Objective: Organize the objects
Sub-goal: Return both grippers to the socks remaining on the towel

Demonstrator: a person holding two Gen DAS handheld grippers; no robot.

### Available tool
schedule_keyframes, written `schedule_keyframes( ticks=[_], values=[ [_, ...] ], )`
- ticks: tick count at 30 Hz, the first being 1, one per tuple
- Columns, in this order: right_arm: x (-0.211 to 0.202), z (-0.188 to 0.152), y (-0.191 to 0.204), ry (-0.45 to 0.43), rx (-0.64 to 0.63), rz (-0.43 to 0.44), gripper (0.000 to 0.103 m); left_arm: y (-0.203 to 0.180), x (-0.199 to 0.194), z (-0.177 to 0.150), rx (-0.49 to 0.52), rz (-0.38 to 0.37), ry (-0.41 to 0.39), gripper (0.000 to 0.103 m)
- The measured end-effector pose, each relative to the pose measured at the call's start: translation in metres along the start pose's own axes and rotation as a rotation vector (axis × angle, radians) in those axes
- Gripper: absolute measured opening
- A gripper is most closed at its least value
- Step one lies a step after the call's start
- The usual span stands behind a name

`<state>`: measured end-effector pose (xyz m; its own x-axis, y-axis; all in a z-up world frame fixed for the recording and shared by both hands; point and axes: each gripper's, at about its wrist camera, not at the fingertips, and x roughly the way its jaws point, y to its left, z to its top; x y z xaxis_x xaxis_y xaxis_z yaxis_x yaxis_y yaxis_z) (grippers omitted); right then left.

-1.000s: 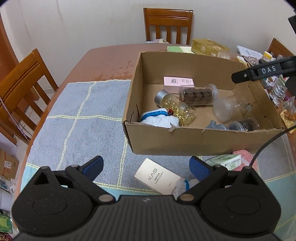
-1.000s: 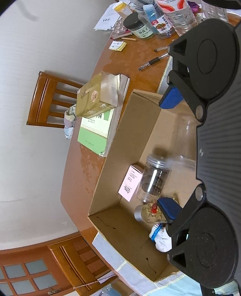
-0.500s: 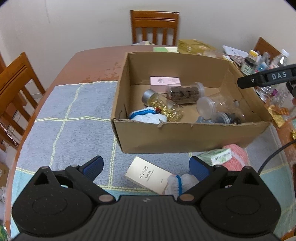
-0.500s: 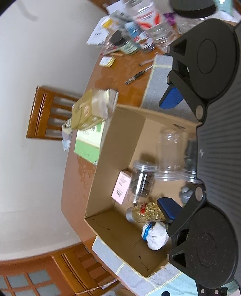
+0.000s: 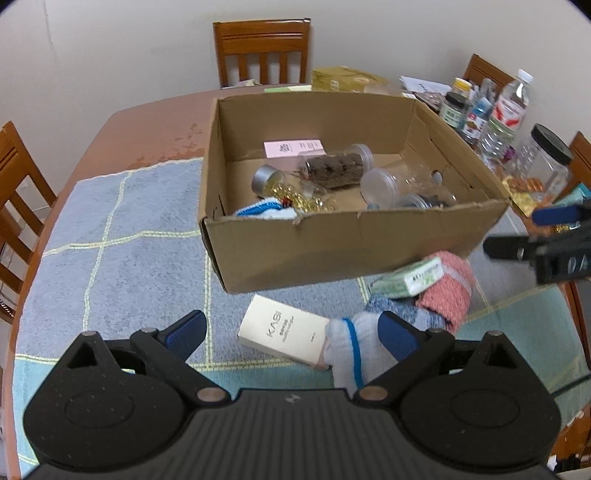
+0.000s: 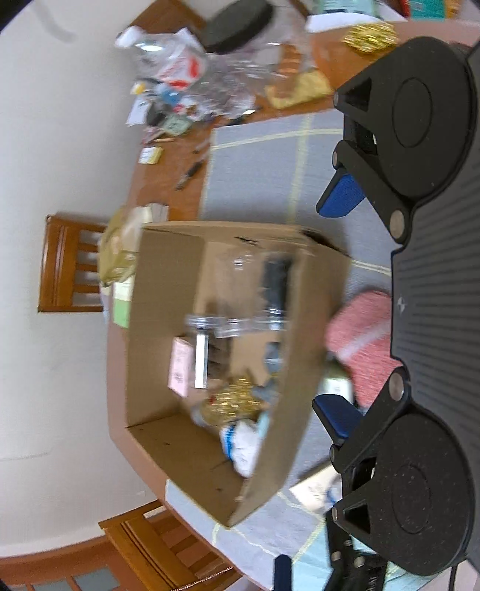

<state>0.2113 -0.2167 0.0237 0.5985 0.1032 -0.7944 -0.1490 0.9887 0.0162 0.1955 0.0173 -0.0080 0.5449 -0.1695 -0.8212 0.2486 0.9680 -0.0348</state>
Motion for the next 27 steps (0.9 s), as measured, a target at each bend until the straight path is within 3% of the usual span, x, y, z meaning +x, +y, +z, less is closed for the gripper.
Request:
schedule_keyframes(
  ticks=[10,16,27],
  values=[
    [0.007,-0.047,0.002,0.074,0.119,-0.063,0.103,-0.014,-0.005,-0.019,0.100,-0.132,0.001,0.099],
    [0.012,-0.054,-0.001,0.065,0.087,-0.014,0.103,-0.030,0.001,-0.025,0.138,-0.117,-0.001,0.099],
    [0.048,-0.074,-0.004,0.100,-0.151,0.126,0.103,-0.053,0.019,-0.037,0.050,0.003,0.033,0.099]
  ],
)
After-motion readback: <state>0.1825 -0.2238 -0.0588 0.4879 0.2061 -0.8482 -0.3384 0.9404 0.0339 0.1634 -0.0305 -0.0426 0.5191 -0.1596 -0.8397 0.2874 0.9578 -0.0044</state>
